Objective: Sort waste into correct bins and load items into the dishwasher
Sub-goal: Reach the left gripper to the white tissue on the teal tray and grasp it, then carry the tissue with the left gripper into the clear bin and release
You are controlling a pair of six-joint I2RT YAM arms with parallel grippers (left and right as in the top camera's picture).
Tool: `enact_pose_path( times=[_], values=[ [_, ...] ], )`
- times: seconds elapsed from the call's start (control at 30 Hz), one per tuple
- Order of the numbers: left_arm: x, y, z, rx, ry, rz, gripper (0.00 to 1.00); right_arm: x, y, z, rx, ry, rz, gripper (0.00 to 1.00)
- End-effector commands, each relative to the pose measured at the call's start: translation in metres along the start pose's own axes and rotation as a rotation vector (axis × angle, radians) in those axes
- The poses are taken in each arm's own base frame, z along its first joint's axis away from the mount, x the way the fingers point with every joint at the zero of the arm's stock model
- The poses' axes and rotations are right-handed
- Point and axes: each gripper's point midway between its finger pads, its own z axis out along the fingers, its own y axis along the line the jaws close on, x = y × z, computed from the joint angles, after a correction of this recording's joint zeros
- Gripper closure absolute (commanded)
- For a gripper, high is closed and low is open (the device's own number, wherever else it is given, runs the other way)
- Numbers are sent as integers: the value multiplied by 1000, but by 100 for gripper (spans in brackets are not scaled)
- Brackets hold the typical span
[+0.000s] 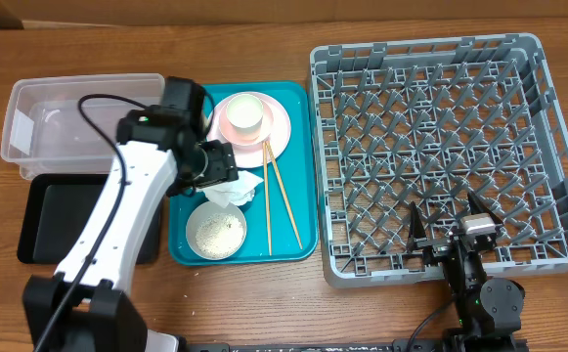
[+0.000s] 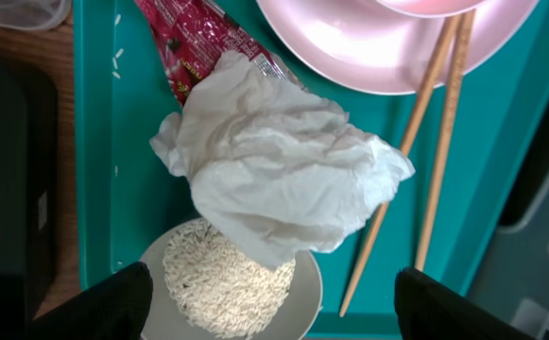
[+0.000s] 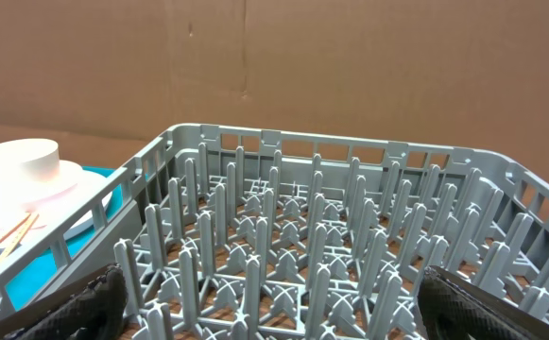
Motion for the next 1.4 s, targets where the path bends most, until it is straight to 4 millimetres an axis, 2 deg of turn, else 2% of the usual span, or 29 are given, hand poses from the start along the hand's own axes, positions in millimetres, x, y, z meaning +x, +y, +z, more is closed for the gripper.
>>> enact_pose_path(
  times=[0.0,0.3,0.5,0.73,0.87,0.93,1.0,1.07,1.2,1.37],
  values=[
    [-10,3,15,-73,-12,-48,16,1,-1,0,3,-9,-1,0],
    [-5,6,67,-126,105,-47,16,1,-1,0,3,-9,-1,0],
    [-2,8,86,-146,146,-47,20,1,-1,0,3,-9,-1,0],
    [-7,1,87,-109,131,-48,42,1,-1,0,3,-9,-1,0],
    [-7,0,88,-106,130,-48,51,1,-1,0,3,-9,-1,0],
    [-7,0,88,-106,130,-48,62,1,-1,0,3,-9,-1,0],
    [-8,0,88,-104,129,-48,83,1,-1,0,3,-9,-1,0],
    [-8,-1,87,-97,128,-49,96,1,-1,0,3,-9,-1,0],
    [-13,-16,79,-12,139,-45,96,1,-1,0,3,-9,-1,0],
    [-34,-37,44,105,114,-3,96,1,-1,0,3,-9,-1,0]
  ],
)
